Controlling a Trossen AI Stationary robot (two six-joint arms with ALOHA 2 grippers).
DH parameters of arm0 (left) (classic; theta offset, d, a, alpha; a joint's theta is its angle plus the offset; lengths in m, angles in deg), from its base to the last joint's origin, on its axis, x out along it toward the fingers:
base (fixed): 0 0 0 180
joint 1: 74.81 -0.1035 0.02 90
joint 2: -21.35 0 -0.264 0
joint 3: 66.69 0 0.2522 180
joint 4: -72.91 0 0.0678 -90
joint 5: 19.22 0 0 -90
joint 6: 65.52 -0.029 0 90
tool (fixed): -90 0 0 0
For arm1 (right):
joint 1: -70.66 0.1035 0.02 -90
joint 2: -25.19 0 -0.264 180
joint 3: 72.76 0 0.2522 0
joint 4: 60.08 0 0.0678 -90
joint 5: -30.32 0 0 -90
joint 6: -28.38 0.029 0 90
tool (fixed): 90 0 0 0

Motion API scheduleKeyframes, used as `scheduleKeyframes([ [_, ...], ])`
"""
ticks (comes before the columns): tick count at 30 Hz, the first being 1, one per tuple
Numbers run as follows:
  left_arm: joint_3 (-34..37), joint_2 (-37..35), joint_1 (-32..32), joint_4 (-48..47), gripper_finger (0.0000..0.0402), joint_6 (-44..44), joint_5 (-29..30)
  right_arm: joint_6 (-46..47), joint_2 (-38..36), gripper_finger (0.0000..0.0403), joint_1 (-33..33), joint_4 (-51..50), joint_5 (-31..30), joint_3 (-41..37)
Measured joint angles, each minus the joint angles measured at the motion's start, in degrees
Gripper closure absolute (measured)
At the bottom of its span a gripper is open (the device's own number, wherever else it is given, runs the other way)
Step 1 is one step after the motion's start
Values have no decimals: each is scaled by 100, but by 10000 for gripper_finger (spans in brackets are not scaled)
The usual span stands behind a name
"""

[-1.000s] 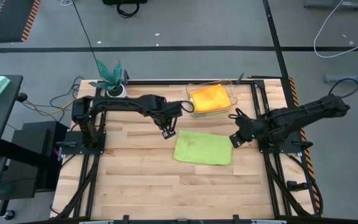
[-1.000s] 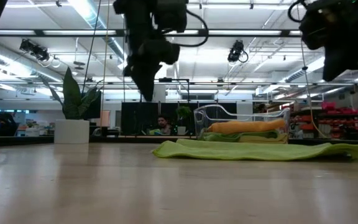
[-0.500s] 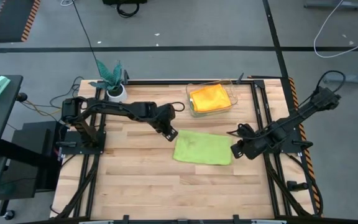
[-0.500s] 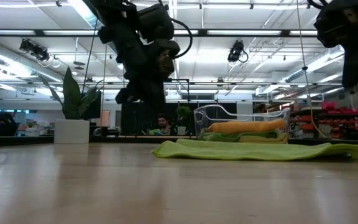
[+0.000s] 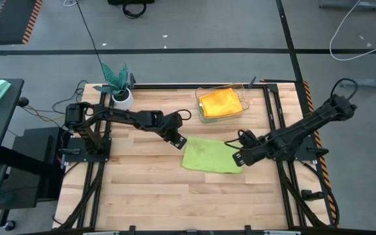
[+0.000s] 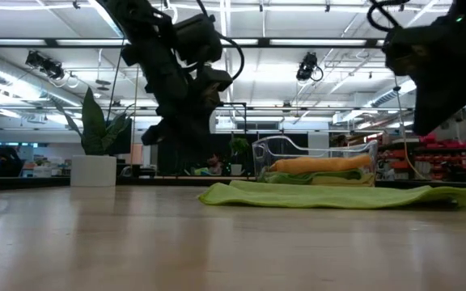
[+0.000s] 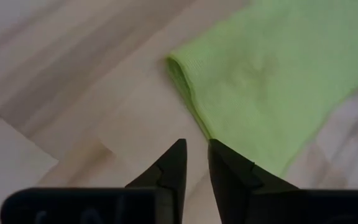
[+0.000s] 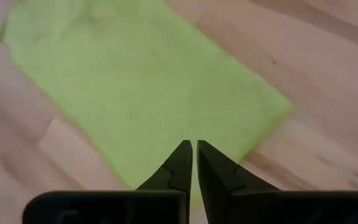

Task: Fold microfiber towels
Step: Fold the light green towel

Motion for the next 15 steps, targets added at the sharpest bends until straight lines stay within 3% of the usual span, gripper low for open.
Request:
scheduleKeyframes([
  [6, -3, 141, -23, 10, 322, 614, 191, -378, 321, 374, -400, 149, -1, 0],
  [11, -4, 451, 17, 250, 322, 827, -354, -604, 488, 397, -476, 354, 41, 0],
  [15, -2, 588, 33, 475, 312, 878, -580, -575, 550, 390, -474, 423, 48, 0],
])
